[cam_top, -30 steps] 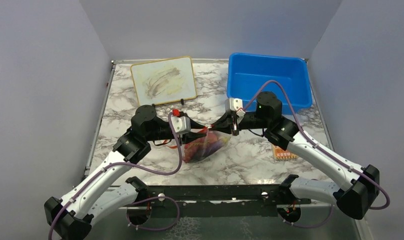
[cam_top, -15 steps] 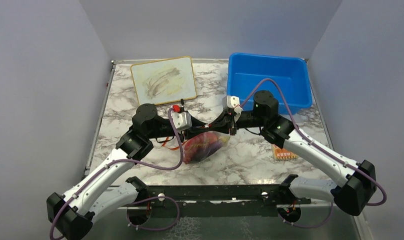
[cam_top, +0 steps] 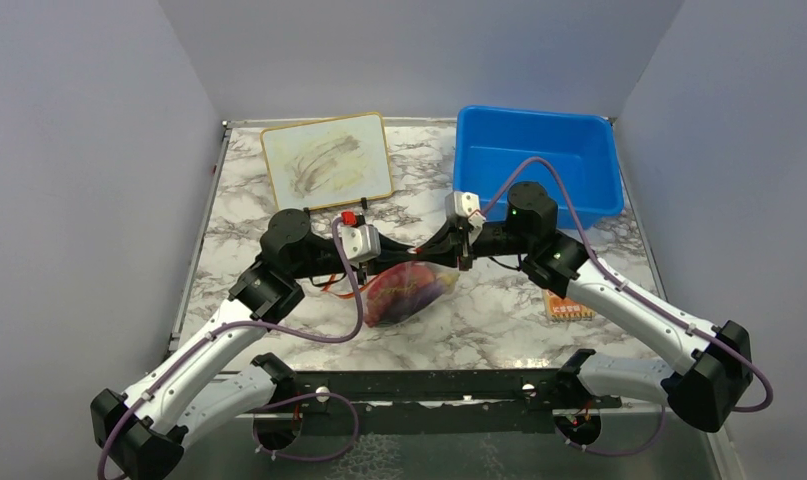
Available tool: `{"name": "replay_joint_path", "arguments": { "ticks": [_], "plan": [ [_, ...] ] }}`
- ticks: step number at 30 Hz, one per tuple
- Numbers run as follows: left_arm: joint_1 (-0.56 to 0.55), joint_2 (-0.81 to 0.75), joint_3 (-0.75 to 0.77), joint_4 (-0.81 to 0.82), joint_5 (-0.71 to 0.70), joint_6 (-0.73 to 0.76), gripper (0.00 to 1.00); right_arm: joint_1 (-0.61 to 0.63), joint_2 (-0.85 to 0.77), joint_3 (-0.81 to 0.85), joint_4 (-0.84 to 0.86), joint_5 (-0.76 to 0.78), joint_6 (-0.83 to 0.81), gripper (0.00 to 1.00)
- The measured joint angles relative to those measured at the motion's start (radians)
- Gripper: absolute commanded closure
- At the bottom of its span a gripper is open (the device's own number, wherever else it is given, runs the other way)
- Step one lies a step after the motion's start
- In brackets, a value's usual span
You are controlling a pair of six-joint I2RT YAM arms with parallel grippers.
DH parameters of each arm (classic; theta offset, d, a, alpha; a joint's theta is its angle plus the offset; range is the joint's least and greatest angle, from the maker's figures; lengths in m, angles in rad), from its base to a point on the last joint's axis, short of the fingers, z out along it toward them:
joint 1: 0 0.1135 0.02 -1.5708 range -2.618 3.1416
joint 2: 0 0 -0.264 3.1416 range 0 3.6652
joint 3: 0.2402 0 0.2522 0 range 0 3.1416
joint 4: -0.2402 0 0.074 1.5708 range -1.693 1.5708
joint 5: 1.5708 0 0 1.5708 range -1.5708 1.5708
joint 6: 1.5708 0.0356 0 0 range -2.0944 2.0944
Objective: Place the food in the zip-top bag and seal the zipper
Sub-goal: Zip the zipper food storage bag at the center of the board.
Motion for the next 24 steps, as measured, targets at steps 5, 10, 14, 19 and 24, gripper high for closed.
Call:
{"name": "replay_joint_path", "arguments": {
  "ticks": [5,10,14,19,24],
  "plan": [
    [-0.004,-0.020,0.000,-0.047,-0.010,0.042,1.00,0.002,-0.030,-0.039,0.033,0.002,0.003,0.99],
    [-0.007,-0.029,0.000,-0.081,-0.011,0.077,1.00,0.002,-0.038,-0.054,0.046,0.003,0.003,0.99],
    [-0.007,-0.034,0.000,-0.107,-0.013,0.097,1.00,0.003,-0.043,-0.061,0.048,0.004,0.003,0.99],
    [-0.007,-0.041,0.000,-0.116,-0.017,0.117,1.00,0.002,-0.059,-0.063,0.043,0.003,-0.008,0.99],
    [-0.007,-0.056,0.000,-0.141,-0.026,0.127,1.00,0.002,-0.083,-0.063,0.023,0.004,-0.027,0.99]
  ]
}}
